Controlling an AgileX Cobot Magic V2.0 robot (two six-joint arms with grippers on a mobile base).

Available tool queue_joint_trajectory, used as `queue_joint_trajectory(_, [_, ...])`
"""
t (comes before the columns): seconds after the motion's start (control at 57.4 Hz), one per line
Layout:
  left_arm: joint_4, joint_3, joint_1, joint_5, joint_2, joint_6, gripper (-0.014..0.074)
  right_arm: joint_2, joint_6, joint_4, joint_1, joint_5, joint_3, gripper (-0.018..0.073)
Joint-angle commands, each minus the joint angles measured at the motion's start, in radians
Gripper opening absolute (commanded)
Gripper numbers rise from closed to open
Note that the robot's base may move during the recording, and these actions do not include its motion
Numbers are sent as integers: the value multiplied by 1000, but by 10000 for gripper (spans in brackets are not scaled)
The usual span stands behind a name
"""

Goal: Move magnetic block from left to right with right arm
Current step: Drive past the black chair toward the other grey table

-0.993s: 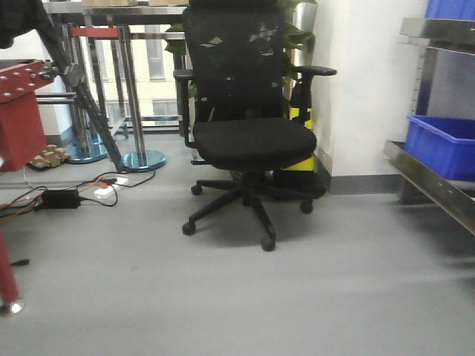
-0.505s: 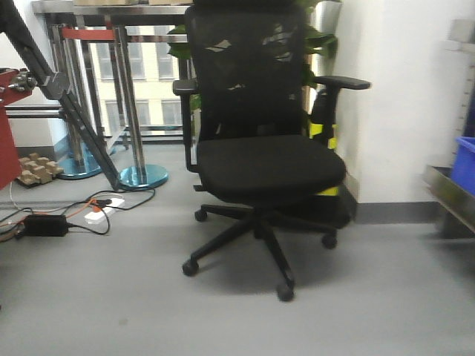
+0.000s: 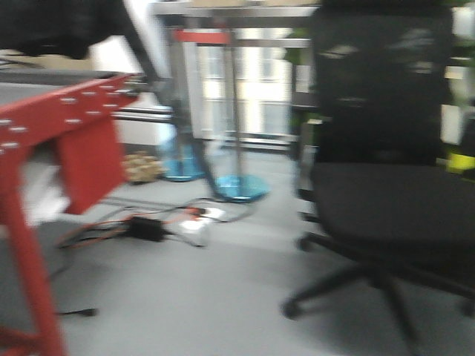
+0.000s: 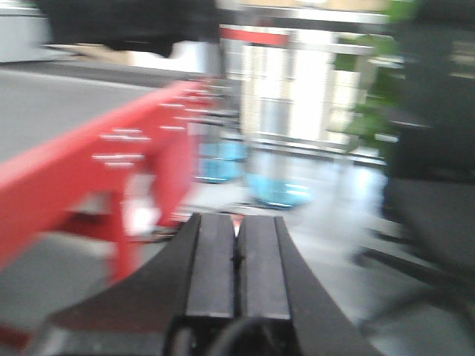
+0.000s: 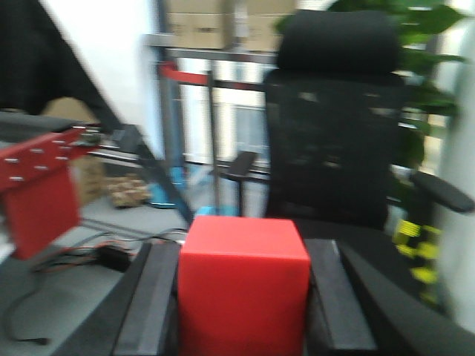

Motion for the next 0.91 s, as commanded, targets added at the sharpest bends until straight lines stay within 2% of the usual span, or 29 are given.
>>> queue_joint_trajectory(0.0, [-5,7,1,-85,-9,-6,-126,20,-7,-6,-1,-92,-25,215])
queue_joint_trajectory(0.889, [-5,7,1,-85,-9,-6,-126,20,-7,-6,-1,-92,-25,215])
